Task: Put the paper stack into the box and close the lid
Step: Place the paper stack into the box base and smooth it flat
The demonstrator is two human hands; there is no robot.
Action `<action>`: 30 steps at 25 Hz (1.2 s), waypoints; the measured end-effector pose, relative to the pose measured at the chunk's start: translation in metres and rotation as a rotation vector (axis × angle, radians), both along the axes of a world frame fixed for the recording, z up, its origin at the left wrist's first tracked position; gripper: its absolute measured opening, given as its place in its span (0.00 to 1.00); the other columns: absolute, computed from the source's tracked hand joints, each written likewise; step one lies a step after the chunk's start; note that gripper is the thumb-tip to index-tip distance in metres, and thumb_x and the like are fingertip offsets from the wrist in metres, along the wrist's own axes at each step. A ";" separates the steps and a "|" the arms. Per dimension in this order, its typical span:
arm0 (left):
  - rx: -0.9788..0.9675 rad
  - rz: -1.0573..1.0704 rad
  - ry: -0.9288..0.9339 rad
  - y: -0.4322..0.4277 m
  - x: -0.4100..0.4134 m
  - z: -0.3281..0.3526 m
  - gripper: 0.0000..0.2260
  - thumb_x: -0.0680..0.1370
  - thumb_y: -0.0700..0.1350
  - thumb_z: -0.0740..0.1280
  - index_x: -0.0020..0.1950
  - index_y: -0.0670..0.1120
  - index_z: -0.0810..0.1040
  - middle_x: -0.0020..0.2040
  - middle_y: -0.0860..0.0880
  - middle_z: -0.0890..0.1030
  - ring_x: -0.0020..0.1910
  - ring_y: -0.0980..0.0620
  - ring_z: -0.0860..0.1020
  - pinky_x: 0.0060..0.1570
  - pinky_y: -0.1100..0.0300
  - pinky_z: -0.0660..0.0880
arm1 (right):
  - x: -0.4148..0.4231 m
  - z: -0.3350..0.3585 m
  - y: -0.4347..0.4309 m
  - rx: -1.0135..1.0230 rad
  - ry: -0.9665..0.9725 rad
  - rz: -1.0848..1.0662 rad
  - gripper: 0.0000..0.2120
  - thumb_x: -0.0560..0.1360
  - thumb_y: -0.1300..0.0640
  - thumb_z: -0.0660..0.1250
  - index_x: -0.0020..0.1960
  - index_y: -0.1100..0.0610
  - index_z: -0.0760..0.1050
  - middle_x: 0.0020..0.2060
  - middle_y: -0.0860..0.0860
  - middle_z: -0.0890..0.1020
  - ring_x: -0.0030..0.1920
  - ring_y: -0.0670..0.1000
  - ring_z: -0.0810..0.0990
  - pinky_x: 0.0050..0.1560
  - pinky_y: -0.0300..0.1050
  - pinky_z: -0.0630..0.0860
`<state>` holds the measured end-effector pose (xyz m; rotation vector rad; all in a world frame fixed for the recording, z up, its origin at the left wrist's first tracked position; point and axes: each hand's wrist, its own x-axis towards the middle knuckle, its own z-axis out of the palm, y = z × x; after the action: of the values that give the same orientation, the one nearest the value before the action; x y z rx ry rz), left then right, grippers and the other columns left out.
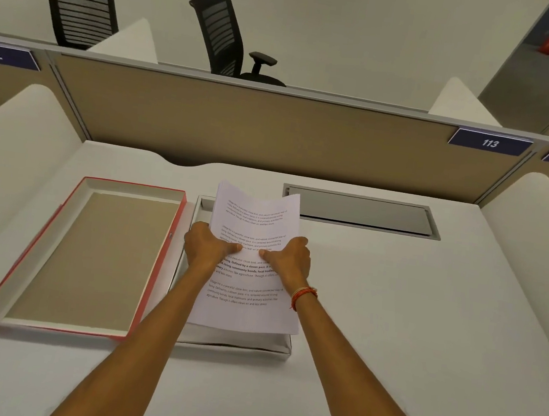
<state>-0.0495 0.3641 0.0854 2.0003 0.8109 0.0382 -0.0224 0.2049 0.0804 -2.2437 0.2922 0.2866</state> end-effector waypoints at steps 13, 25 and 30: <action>-0.037 -0.006 0.002 0.034 0.004 -0.032 0.20 0.67 0.44 0.80 0.55 0.39 0.80 0.58 0.39 0.83 0.51 0.39 0.84 0.43 0.52 0.80 | 0.015 -0.036 0.025 0.015 0.046 0.056 0.28 0.70 0.53 0.76 0.63 0.63 0.67 0.60 0.59 0.78 0.59 0.59 0.80 0.54 0.48 0.79; -0.077 -0.008 -0.014 0.036 0.005 -0.060 0.17 0.69 0.44 0.79 0.54 0.40 0.79 0.57 0.39 0.84 0.50 0.40 0.84 0.39 0.57 0.77 | 0.012 -0.060 0.029 0.014 0.037 0.054 0.26 0.72 0.53 0.74 0.63 0.62 0.66 0.60 0.58 0.78 0.58 0.58 0.81 0.53 0.47 0.80; -0.084 0.006 -0.018 0.036 0.004 -0.066 0.17 0.69 0.43 0.78 0.54 0.39 0.79 0.58 0.39 0.83 0.51 0.39 0.84 0.40 0.57 0.77 | 0.012 -0.064 0.031 -0.005 0.028 0.066 0.25 0.74 0.54 0.73 0.63 0.62 0.66 0.60 0.58 0.78 0.58 0.58 0.81 0.51 0.44 0.79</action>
<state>-0.0456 0.4004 0.0191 1.9160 0.7946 0.0247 -0.0102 0.2362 0.0161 -2.2584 0.2346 0.3532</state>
